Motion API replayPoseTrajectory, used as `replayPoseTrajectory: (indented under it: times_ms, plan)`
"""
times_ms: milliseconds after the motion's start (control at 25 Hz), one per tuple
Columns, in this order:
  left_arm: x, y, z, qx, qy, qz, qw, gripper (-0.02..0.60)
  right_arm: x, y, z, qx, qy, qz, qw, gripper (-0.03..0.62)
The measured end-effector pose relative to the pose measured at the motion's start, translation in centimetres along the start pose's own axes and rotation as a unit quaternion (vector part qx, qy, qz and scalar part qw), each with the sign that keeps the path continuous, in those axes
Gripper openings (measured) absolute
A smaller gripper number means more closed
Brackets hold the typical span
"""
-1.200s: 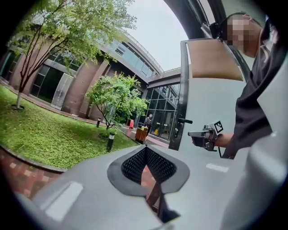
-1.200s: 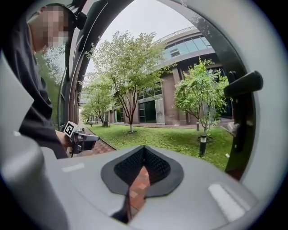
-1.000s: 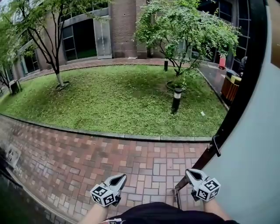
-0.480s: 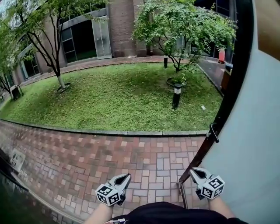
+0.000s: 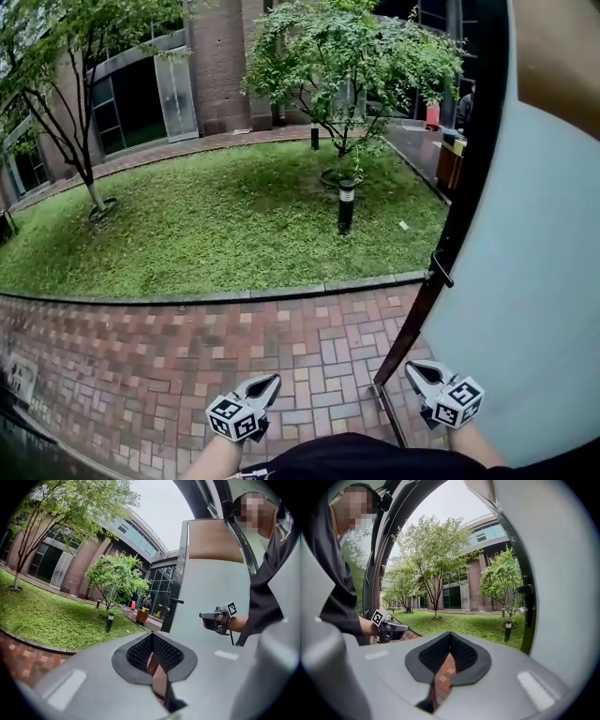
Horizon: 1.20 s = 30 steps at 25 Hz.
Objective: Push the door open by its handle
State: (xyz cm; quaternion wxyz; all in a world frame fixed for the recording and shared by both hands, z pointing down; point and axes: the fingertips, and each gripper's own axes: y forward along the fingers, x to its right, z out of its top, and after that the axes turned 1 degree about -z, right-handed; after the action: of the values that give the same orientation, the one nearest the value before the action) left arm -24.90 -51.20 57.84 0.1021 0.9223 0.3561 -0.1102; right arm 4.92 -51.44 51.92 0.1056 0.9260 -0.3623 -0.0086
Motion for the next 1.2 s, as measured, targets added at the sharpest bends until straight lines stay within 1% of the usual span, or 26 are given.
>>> replayPoseTrajectory:
  times_ms: [120,280,360,480,600,680,760,840,880,960,1040,1120,1200]
  plan:
    - [0.4,0.0,-0.1,0.005,-0.007,-0.009,0.9999,-0.002,0.2,-1.1,-0.2,-0.004,-0.003,-0.011,1.0,0.0]
    - [1.3,0.0,-1.1,-0.01,-0.008,-0.023,0.9996,-0.002,-0.6,-2.2,0.1,0.003,-0.001,-0.02,1.0,0.001]
    - [2.0,0.7,-0.8,-0.014,-0.004,-0.034,0.9993,-0.002,-1.3,-3.2,0.3,0.008,-0.006,-0.021,1.0,0.0]
    - [4.8,2.7,0.5,-0.011,0.014,-0.055,0.9983,-0.002,-1.2,-5.5,0.2,0.009,-0.009,-0.026,1.0,0.0]
    - [8.5,3.6,0.6,-0.011,0.032,-0.066,0.9972,-0.002,-0.9,-9.2,-0.7,0.012,0.001,-0.035,0.999,0.0]
    - [10.8,3.5,-0.1,-0.015,0.049,-0.061,0.9968,-0.002,-1.5,-11.8,-0.8,0.022,-0.001,-0.032,0.999,0.0]
    - [13.1,2.8,-1.2,-0.019,0.054,-0.047,0.9973,-0.002,-2.8,-14.4,-0.9,0.032,-0.013,-0.02,0.999,0.0]
    - [16.4,1.6,-2.3,-0.019,0.054,-0.034,0.9978,-0.002,-4.4,-17.4,-1.5,0.037,-0.021,-0.005,0.999,0.0]
    - [18.8,0.9,-2.9,-0.019,0.057,-0.03,0.9977,-0.002,-5.1,-19.1,-2.2,0.036,-0.021,0.003,0.999,0.0]
    - [24.2,-0.8,-4.3,-0.021,0.066,-0.022,0.9974,-0.002,-6.5,-22.5,-4.1,0.026,-0.016,0.023,0.999,0.0]
    - [29.7,-3.3,-5.8,-0.023,0.054,-0.012,0.9982,-0.002,-8.6,-25.7,-5.6,0.013,-0.012,0.051,0.999,0.0]
    - [34.9,-6.2,-7.3,-0.034,0.038,-0.004,0.9987,-0.002,-11.1,-29.0,-5.9,-0.001,-0.032,0.093,0.995,0.0]
    - [38.9,-8.7,-8.2,-0.05,0.041,0.009,0.9979,-0.002,-12.8,-31.8,-6.1,-0.021,-0.075,0.137,0.988,0.0]
